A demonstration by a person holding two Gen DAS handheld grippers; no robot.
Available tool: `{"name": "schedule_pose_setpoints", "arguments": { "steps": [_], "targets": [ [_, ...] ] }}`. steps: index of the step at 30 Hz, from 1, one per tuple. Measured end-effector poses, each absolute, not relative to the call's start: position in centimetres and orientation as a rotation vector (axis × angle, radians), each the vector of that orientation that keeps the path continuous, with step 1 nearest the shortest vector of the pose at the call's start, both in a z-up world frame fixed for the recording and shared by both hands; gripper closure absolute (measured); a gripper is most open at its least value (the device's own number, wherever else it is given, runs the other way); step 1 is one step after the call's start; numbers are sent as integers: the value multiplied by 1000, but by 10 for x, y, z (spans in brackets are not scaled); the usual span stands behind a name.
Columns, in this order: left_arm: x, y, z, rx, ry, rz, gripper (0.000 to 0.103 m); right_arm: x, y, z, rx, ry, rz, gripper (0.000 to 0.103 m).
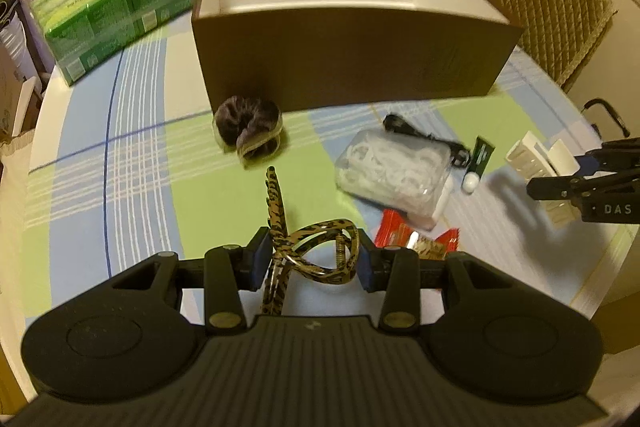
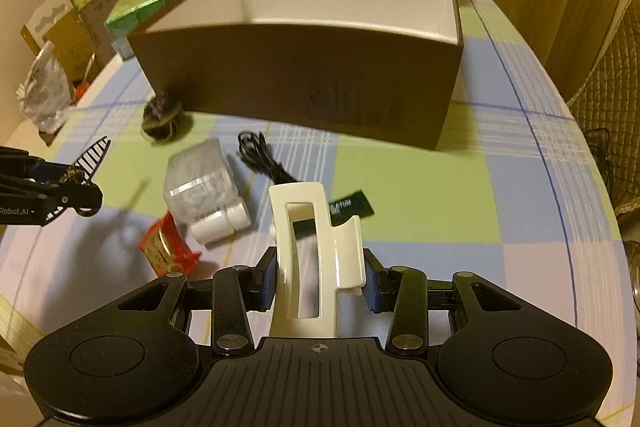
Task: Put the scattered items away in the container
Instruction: 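Carry claw clip with left tool while right tool carries clip holder into box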
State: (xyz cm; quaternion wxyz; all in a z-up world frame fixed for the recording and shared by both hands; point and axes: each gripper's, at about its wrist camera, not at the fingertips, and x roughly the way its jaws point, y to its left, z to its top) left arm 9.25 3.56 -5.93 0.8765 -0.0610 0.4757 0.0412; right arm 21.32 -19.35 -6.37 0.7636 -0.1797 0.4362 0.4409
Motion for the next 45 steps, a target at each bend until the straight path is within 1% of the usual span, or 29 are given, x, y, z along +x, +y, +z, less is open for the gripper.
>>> {"name": "schedule_pose_setpoints", "arguments": {
  "steps": [8, 16, 22, 28, 35, 42, 45],
  "targets": [
    [105, 36, -31, -120, 913, 73, 66, 228, -185, -38, -335, 894, 966, 59],
    [136, 37, -5, -90, 834, 42, 66, 252, -165, -9, -284, 828, 988, 59],
    [176, 40, 18, -46, 764, 31, 66, 280, -134, 15, -263, 759, 1009, 59],
    [235, 47, 31, -32, 740, 21, 66, 320, -90, 18, -243, 748, 1015, 59],
    [301, 60, 19, -38, 801, 8, 66, 367, -40, -8, -264, 841, 1005, 59],
    [362, 82, -24, -89, 949, 40, 66, 407, -9, -51, -285, 996, 923, 59],
    [377, 88, -41, -119, 1001, 41, 66, 419, -2, -63, -287, 1041, 899, 59]
  ]
}}
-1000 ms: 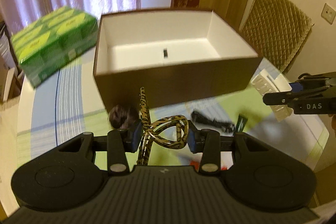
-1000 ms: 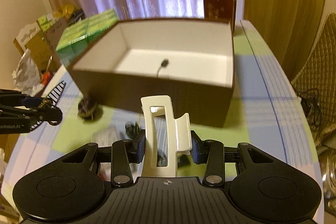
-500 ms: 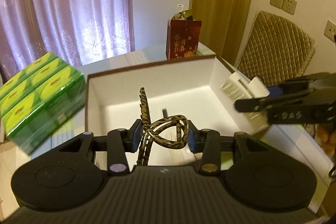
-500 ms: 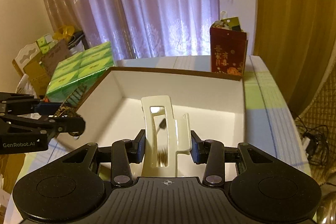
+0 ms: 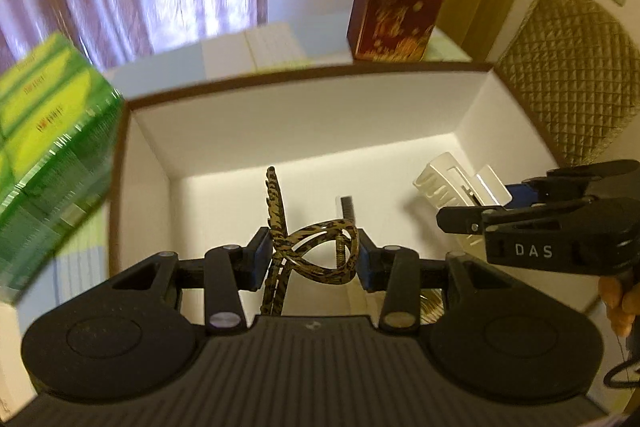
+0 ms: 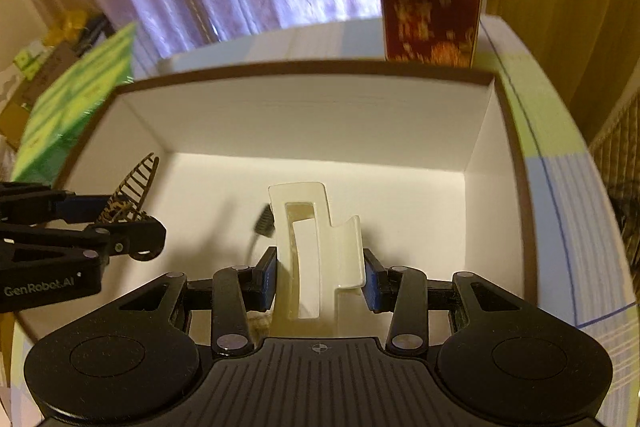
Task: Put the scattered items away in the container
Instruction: 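Carry claw clip with left tool while right tool carries clip holder into box, then open left tool releasing claw clip while right tool releases clip holder in box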
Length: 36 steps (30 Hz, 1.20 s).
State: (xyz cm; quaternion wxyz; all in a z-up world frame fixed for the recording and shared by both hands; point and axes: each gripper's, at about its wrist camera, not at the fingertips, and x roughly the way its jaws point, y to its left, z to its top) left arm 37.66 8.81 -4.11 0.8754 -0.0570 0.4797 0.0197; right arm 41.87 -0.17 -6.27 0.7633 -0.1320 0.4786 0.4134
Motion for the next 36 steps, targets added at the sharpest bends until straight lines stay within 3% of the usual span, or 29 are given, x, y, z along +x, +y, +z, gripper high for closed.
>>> {"name": "schedule_pose_setpoints", "arguments": {
  "steps": [13, 26, 29, 33, 36],
  "targets": [
    [411, 91, -75, -183, 1085, 37, 66, 441, 14, -88, -309, 1099, 857, 59],
    [403, 98, -63, -145, 1058, 87, 62, 439, 17, -87, -302, 1105, 877, 58],
    [399, 99, -61, -141, 1066, 98, 61, 434, 14, -78, -304, 1042, 879, 3],
    [392, 97, -57, -102, 1065, 114, 61, 422, 13, -63, -382, 980, 933, 3],
    [386, 95, -50, -84, 1053, 120, 52, 414, 8, -55, -427, 969, 961, 3]
  ]
}}
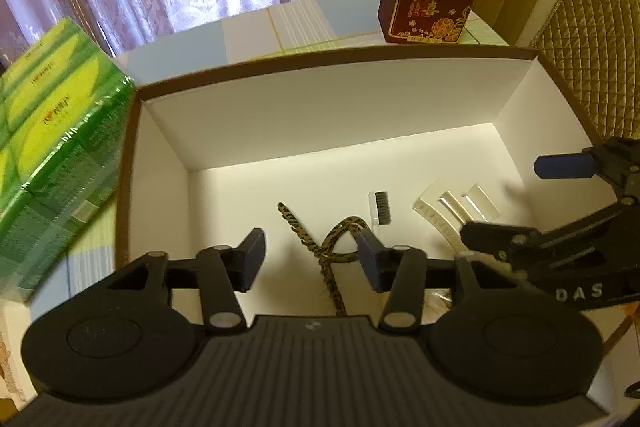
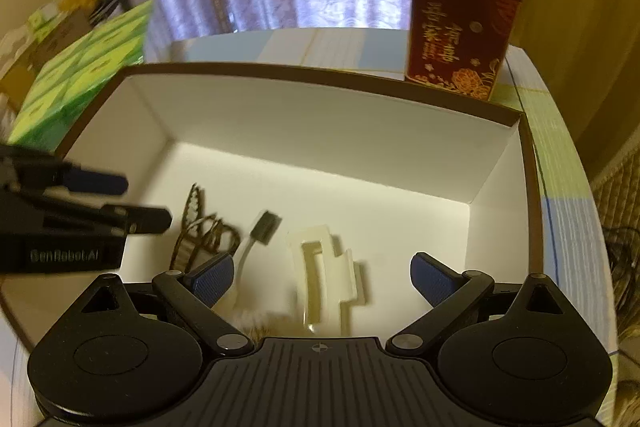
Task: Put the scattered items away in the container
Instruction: 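Open left tool releasing claw clip while right tool releases clip holder in box, then withdraw both tools from the box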
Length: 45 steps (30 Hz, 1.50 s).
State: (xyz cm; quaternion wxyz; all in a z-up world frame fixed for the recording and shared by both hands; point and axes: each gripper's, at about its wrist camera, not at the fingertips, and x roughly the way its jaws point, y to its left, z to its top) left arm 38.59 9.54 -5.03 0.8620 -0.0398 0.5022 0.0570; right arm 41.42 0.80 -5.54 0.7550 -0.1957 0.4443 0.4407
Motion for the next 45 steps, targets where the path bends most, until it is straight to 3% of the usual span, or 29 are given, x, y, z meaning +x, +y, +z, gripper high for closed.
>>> {"name": "schedule_pose_setpoints", "arguments": {
  "steps": [3, 6, 15, 45],
  "targets": [
    [380, 94, -44, -79, 1044, 120, 44, 404, 1, -50, -454, 961, 976, 3],
    [372, 89, -39, -61, 1042, 139, 22, 392, -5, -47, -477, 948, 977, 3],
    [346, 70, -25, -19, 1017, 134, 11, 373, -30, -36, -456, 927, 949, 3],
    [221, 40, 33, -48, 913, 205, 6, 292, -101, 19, -348, 802, 917, 3]
  ]
}}
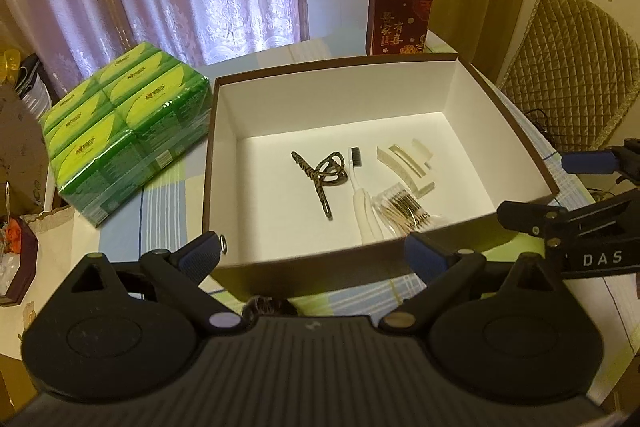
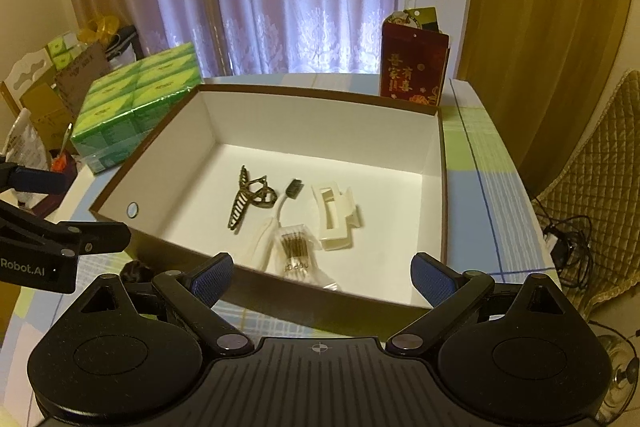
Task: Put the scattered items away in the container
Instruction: 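Withdraw both tools from the box, then move both tools down toward the scrunchie and black cable on the table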
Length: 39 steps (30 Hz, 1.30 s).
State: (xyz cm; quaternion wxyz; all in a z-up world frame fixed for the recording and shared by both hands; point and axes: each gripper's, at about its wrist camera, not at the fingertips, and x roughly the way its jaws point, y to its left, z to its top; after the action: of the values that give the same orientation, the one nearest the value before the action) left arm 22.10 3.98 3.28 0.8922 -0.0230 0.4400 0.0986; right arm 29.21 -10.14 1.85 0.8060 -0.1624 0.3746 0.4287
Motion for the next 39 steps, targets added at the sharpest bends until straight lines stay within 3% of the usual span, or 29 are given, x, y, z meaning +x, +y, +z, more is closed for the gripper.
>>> {"name": "schedule_pose_setpoints", "arguments": {
  "steps": [21, 39],
  "targets": [
    [168, 41, 21, -96, 908, 209, 5, 256, -133, 9, -294, 780, 977, 3],
    [121, 32, -26, -143, 977, 126, 6, 233, -171, -41, -334, 874, 1020, 3]
  ]
}}
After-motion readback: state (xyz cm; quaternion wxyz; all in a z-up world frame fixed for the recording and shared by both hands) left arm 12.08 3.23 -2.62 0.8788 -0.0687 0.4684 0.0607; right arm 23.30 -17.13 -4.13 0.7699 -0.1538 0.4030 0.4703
